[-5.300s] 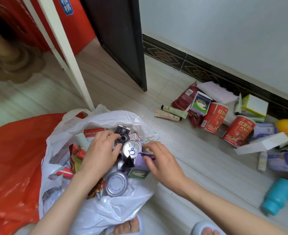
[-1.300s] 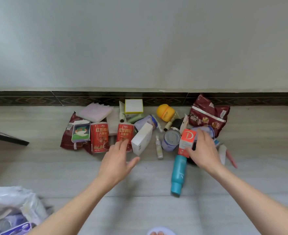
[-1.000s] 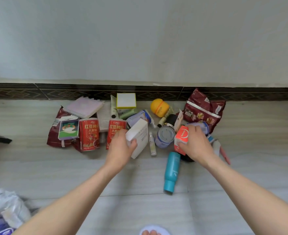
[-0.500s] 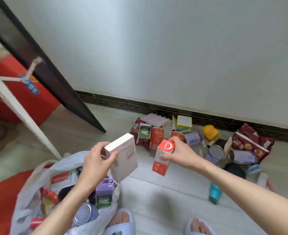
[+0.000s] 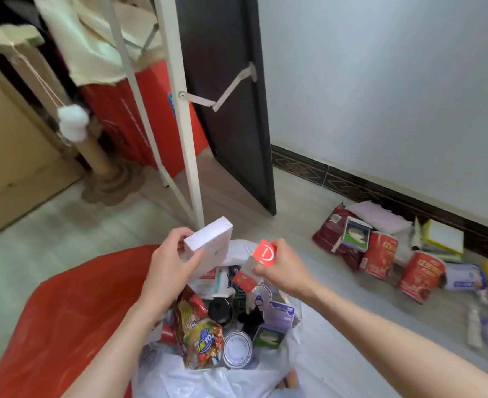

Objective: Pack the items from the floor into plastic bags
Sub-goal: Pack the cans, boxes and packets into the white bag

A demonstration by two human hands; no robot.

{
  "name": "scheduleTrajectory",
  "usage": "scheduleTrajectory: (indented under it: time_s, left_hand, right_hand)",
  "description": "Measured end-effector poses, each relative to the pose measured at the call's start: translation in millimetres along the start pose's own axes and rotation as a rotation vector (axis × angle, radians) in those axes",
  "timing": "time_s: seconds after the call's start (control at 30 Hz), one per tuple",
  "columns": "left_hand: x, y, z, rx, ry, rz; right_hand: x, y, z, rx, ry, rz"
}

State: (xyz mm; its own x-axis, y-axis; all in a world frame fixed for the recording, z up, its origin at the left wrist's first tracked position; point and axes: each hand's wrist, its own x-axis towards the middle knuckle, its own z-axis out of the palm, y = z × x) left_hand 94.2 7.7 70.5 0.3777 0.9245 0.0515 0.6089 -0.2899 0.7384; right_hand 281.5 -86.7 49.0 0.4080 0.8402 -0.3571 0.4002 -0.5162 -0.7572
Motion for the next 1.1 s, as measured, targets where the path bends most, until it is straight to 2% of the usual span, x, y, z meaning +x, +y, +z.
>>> scheduleTrajectory:
  time_s: [0.07, 0.13, 0.27, 0.33, 0.4, 0.5, 0.6, 0.77, 0.87, 1.0, 1.1]
  left_hand:
    - [8, -11, 0, 0.084, -0.136, 0.061]
    - [14, -23, 2, 0.100, -0.203, 0.045]
    - [14, -42, 5, 0.154, -0.219, 0.064]
    - [13, -48, 2, 0.243, -0.188, 0.123]
    - [9, -54, 2, 0.352, -0.181, 0.186]
    - [-3, -56, 9, 0.427, -0.218, 0.190]
    - [-11, -55, 20, 0.447, -0.287, 0.149]
    - [-6, -50, 30, 0.541, -0.449, 0.058]
    - [-4, -36, 38, 0.664, -0.502, 0.071]
    - [-9, 18, 60, 0.636, -0.444, 0.259]
    - [-23, 76, 91, 0.593, -0.409, 0.476]
  right_hand:
    - [3, 13, 20, 0.088, 0.081, 0.032]
    - [6, 22, 36, 0.154, 0.133, 0.085]
    - [13, 25, 57, 0.273, 0.186, 0.187]
    - [16, 23, 64, 0.307, 0.153, 0.201]
    - [15, 24, 71, 0.193, 0.072, 0.108]
    - [10, 33, 72, -0.162, -0.084, -0.087]
    - [4, 38, 61, -0.299, -0.178, -0.090]
    - [-8, 45, 40, -0.332, -0.200, -0.077]
    - [-18, 49, 21, -0.431, -0.209, -0.097]
    - [-46, 57, -43, -0.593, -0.150, -0.137]
    - [-72, 72, -109, -0.643, 0.025, -0.086]
